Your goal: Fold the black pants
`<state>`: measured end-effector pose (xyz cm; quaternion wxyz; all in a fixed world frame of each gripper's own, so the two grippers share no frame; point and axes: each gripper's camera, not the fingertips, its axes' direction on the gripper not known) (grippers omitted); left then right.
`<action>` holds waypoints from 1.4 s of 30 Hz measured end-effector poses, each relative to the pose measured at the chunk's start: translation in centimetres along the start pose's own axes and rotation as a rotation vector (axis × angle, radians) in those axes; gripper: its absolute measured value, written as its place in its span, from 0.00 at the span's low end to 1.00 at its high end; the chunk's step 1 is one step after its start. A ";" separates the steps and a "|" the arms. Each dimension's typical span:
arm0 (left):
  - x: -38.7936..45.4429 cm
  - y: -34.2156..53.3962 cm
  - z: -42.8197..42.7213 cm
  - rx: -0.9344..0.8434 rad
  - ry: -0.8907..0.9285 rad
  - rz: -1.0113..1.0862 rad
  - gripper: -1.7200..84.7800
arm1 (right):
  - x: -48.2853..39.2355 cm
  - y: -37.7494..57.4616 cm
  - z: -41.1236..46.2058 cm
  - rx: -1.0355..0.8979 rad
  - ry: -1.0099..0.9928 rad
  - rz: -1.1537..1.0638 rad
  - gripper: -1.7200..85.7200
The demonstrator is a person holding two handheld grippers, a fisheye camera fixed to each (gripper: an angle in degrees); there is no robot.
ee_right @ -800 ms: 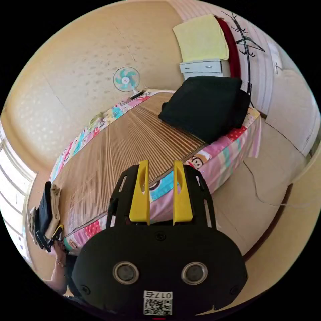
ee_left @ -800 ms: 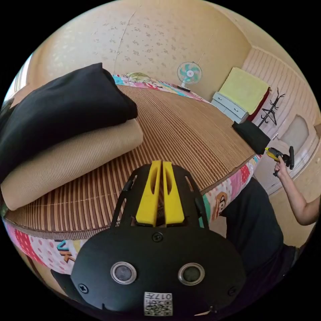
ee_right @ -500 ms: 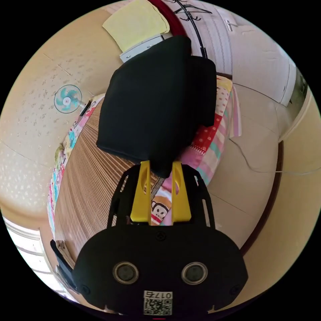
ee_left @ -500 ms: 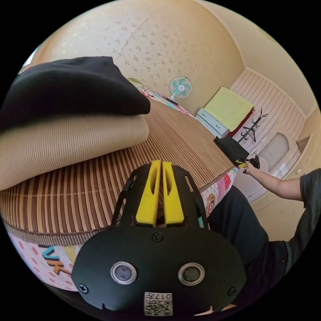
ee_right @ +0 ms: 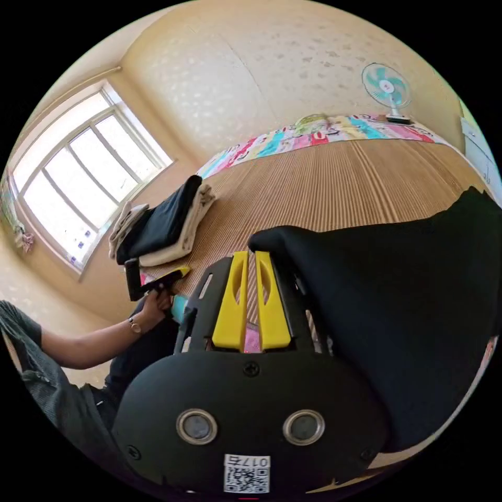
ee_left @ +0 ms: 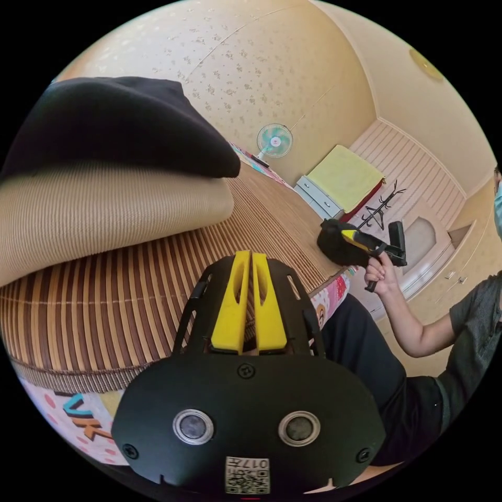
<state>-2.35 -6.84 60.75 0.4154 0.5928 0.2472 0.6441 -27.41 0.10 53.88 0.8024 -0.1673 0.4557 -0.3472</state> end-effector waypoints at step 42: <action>27.3 -3.2 -1.4 -0.039 0.376 0.128 0.18 | -7.5 12.8 -13.4 0.215 -0.432 -0.105 0.05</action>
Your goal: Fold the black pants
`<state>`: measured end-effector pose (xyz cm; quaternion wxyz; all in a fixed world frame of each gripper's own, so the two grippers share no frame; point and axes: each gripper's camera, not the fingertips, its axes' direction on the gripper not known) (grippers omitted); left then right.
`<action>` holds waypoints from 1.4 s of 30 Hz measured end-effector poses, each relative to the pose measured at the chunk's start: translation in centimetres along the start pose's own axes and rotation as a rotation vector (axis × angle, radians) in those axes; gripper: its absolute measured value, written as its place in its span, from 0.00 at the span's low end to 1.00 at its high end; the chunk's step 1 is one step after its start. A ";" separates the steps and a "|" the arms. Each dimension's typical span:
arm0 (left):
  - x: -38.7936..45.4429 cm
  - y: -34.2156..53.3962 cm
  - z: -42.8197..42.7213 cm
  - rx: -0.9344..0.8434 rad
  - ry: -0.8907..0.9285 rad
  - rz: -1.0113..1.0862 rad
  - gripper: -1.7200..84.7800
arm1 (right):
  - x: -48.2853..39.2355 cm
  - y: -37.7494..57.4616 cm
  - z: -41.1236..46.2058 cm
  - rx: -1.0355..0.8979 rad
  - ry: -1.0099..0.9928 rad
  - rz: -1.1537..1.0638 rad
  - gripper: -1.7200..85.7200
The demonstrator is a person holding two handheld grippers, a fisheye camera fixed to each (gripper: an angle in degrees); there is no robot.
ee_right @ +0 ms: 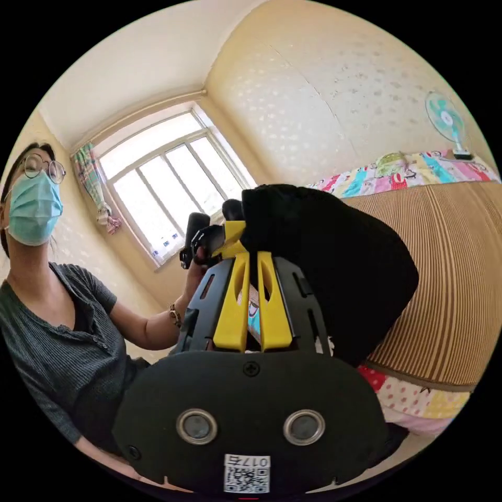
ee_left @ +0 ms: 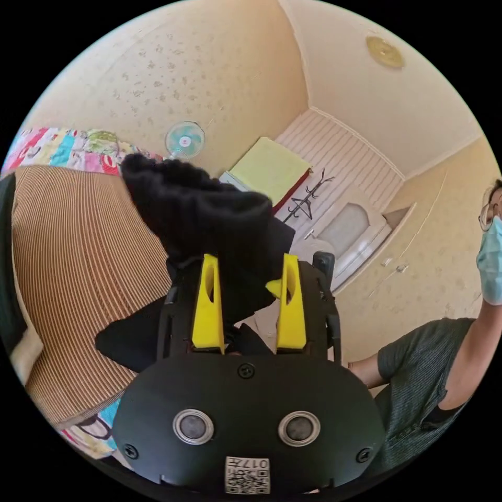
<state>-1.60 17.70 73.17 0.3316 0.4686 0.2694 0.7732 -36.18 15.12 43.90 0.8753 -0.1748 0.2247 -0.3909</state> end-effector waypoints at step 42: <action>34.1 -12.2 -22.6 0.565 -0.254 0.413 0.02 | -27.1 -21.4 -14.2 0.602 0.275 -0.290 0.04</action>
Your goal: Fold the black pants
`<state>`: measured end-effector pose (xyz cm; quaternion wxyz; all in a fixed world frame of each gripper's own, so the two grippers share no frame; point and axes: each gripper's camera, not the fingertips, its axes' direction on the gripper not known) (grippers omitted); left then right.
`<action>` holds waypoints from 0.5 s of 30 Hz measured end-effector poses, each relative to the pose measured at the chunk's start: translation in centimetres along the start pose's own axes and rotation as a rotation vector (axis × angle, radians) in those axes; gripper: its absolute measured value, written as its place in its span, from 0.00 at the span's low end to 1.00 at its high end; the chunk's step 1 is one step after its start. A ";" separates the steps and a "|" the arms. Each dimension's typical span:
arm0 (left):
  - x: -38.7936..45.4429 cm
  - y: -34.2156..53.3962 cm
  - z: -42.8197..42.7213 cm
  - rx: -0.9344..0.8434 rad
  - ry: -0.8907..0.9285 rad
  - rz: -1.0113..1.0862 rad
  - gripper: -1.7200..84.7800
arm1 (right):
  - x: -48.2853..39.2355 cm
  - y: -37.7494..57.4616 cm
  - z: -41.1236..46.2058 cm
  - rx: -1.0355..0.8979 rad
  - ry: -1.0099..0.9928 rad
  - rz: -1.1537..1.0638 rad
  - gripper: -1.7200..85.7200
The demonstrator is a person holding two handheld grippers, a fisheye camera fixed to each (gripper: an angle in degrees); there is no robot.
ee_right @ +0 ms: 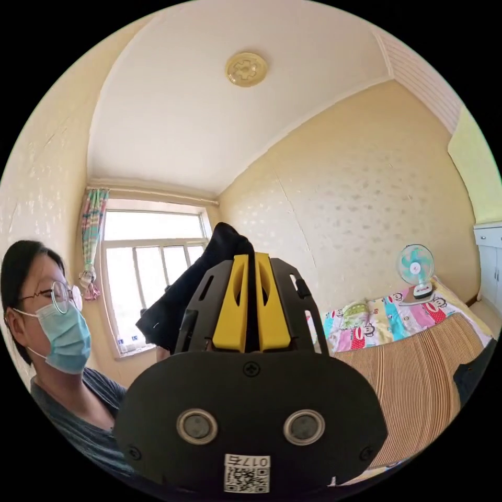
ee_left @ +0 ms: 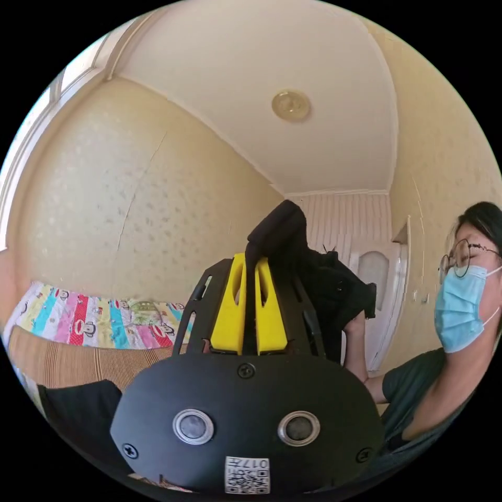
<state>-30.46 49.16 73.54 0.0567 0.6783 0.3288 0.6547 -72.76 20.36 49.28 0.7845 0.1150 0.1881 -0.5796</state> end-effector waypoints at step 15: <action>-27.0 15.5 31.6 -0.796 -0.236 -0.182 0.12 | 26.4 14.9 30.6 -0.870 0.389 0.068 0.12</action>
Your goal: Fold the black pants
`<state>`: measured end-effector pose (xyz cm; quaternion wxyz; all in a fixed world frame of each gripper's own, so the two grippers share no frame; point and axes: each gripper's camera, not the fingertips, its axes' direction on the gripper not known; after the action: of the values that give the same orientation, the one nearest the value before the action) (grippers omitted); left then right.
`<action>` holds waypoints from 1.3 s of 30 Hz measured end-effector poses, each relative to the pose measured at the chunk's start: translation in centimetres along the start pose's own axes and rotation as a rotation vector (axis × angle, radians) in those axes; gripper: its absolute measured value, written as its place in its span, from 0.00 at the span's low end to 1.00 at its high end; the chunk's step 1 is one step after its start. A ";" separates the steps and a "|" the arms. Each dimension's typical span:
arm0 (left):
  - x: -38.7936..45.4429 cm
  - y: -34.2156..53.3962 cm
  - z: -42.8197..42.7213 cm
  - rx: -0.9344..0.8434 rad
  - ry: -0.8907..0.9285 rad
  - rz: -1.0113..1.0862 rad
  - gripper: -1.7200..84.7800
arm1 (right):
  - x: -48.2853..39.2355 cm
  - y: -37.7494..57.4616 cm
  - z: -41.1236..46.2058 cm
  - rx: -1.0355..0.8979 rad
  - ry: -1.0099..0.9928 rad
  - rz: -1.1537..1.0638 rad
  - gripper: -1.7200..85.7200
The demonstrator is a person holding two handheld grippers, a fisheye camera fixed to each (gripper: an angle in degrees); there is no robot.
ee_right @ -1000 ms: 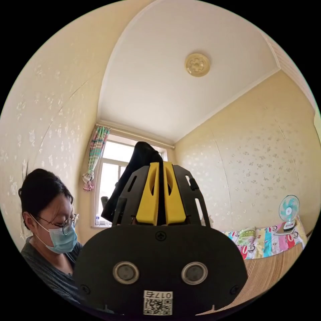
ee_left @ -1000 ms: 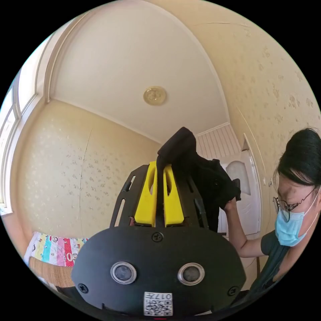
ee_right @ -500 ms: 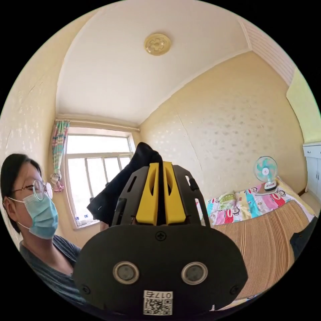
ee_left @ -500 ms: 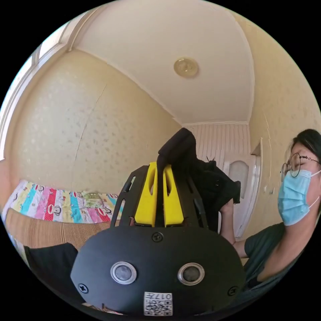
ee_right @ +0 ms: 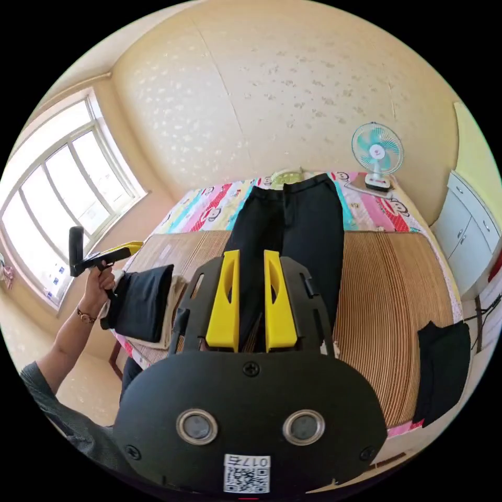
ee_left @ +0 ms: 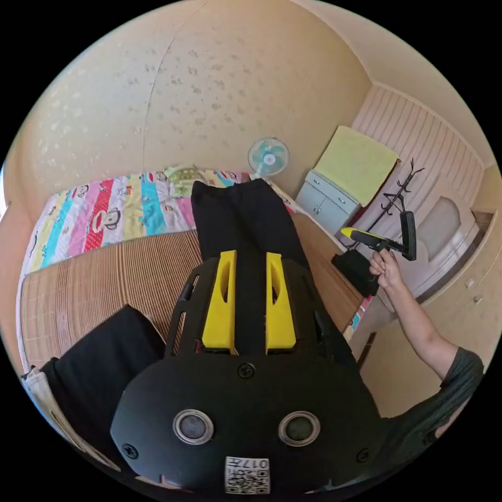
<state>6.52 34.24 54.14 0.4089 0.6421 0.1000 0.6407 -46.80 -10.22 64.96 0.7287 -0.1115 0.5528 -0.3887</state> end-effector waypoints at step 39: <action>-3.9 37.3 3.8 -0.330 0.100 -0.373 0.10 | 20.1 27.0 1.9 -0.243 0.107 0.594 0.17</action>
<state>-5.39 6.16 76.21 0.6138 0.5046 0.1312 0.5928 -31.40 -6.42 35.23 0.7616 -0.0108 0.6409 -0.0956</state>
